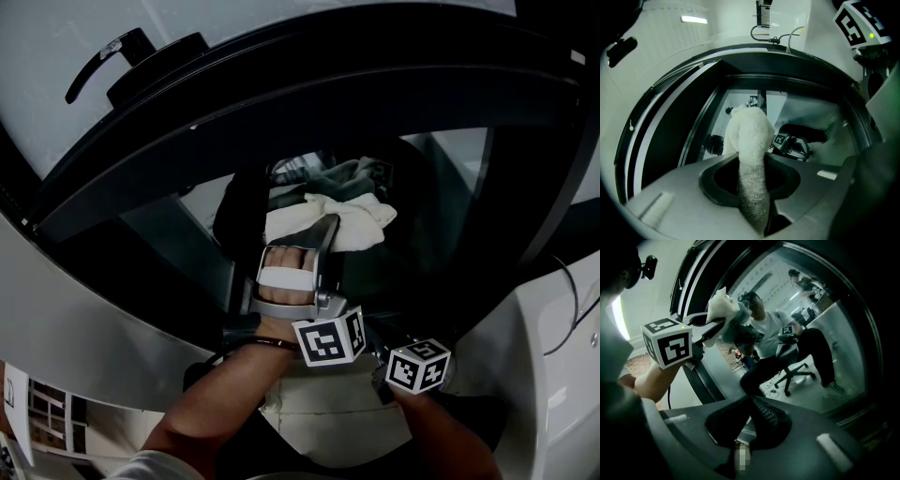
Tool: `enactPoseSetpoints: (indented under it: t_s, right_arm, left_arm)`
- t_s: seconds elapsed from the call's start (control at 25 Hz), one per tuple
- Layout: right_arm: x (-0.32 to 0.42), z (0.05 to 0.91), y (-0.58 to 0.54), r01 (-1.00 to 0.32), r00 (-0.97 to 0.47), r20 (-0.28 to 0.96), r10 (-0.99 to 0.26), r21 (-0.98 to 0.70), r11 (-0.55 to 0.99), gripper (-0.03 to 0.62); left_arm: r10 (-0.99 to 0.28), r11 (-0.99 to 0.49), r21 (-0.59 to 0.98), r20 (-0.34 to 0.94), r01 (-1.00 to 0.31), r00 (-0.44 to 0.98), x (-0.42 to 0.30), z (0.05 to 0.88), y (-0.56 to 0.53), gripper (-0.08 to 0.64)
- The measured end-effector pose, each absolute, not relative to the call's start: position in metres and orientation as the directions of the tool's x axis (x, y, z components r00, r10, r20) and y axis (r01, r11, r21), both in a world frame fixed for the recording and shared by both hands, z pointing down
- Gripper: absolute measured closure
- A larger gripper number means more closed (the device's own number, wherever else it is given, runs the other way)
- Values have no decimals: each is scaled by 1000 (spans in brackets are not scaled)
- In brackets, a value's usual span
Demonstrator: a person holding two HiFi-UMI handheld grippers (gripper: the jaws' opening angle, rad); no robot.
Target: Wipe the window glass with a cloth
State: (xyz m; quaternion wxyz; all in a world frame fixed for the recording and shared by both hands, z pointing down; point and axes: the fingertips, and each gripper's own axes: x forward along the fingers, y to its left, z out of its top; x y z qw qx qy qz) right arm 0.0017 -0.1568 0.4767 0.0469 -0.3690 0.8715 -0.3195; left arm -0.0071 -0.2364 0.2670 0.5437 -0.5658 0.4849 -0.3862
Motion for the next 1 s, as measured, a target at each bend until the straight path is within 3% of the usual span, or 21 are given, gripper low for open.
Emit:
enactPoseSetpoints:
  t_s: [1.0]
  right_arm:
    - [1,483,-156,-613,-724,170,-668,-602,512,592]
  left_arm:
    - [-970,-12,-993,-17,-118,242,-9,331,-236,443]
